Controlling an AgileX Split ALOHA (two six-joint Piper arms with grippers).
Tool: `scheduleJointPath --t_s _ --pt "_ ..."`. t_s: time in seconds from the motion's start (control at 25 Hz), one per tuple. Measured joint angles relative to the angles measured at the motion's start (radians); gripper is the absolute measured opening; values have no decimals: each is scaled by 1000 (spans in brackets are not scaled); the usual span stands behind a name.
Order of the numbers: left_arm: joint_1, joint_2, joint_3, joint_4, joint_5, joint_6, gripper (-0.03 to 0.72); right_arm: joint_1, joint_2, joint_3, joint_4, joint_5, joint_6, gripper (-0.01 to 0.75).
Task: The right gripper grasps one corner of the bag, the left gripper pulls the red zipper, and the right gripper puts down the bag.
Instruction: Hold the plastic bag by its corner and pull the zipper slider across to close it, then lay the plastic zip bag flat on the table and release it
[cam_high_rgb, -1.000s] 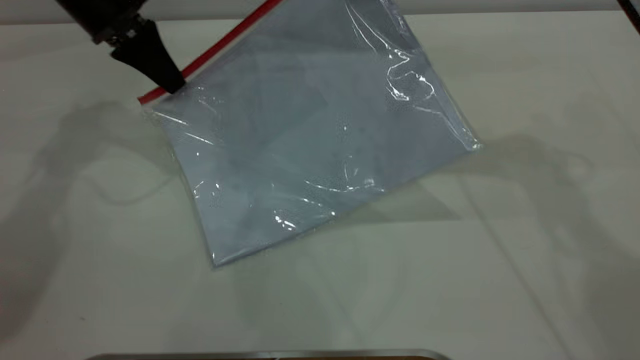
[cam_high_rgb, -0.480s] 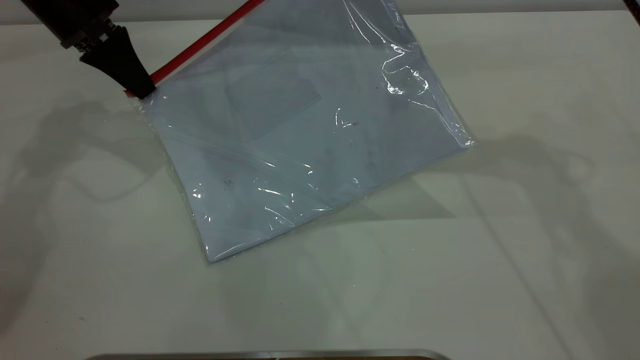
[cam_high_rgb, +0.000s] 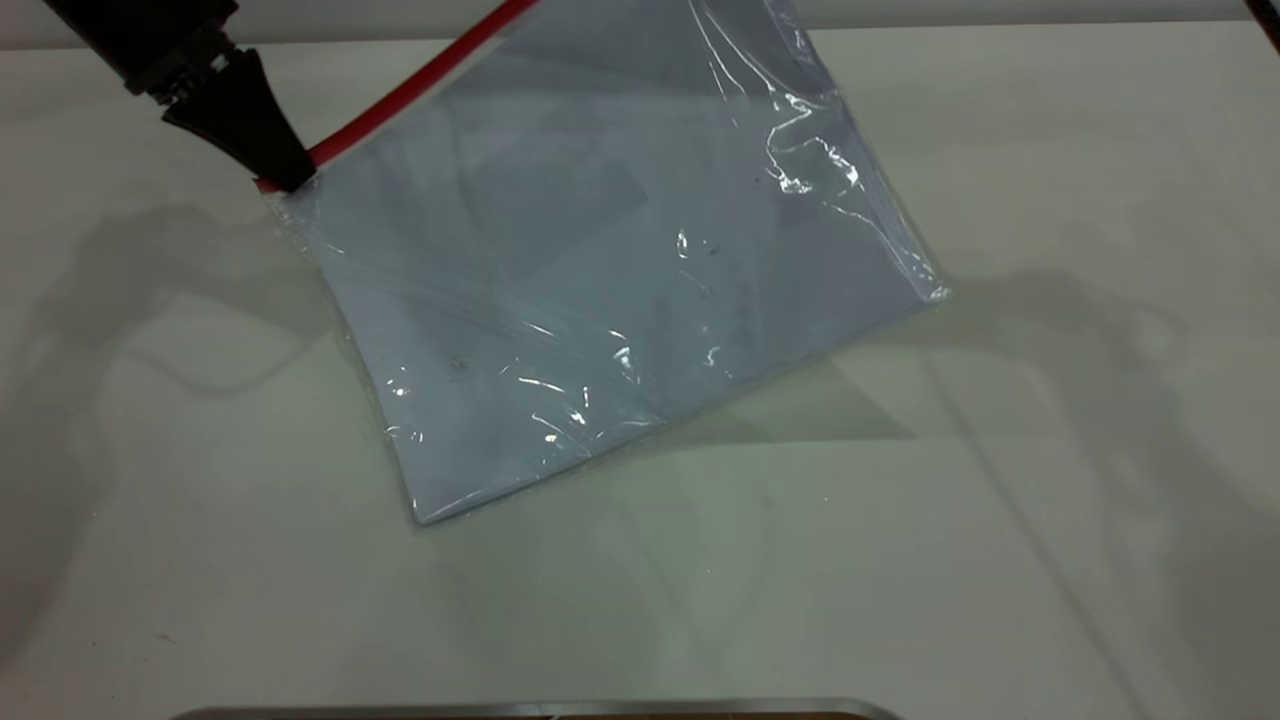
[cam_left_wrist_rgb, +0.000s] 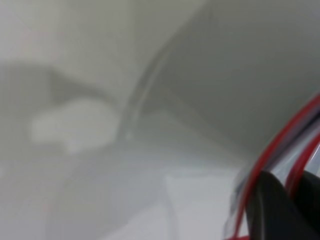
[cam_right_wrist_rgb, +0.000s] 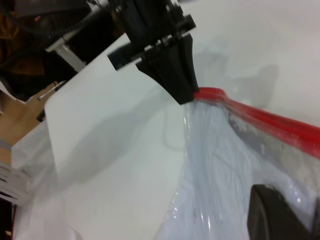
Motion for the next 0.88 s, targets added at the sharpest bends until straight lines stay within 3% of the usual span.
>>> scheduleJointPath --t_s 0.28,0.48,0.56,0.72,0.88 --pt "2 -81 0 -157 -3 25 371 -2 148 -3 45 -195 -33 34" --pt "2 -165 0 -281 64 29 413 -5 236 -3 87 -400 -84 86" --pt "2 -199 0 -331 102 29 415 -4 249 -3 59 -525 -86 158" --pt "2 -273 0 -431 105 26 415 -3 245 -3 7 -821 -28 376" --pt "2 -377 1 -458 105 17 415 -8 158 43 16 -981 26 536"
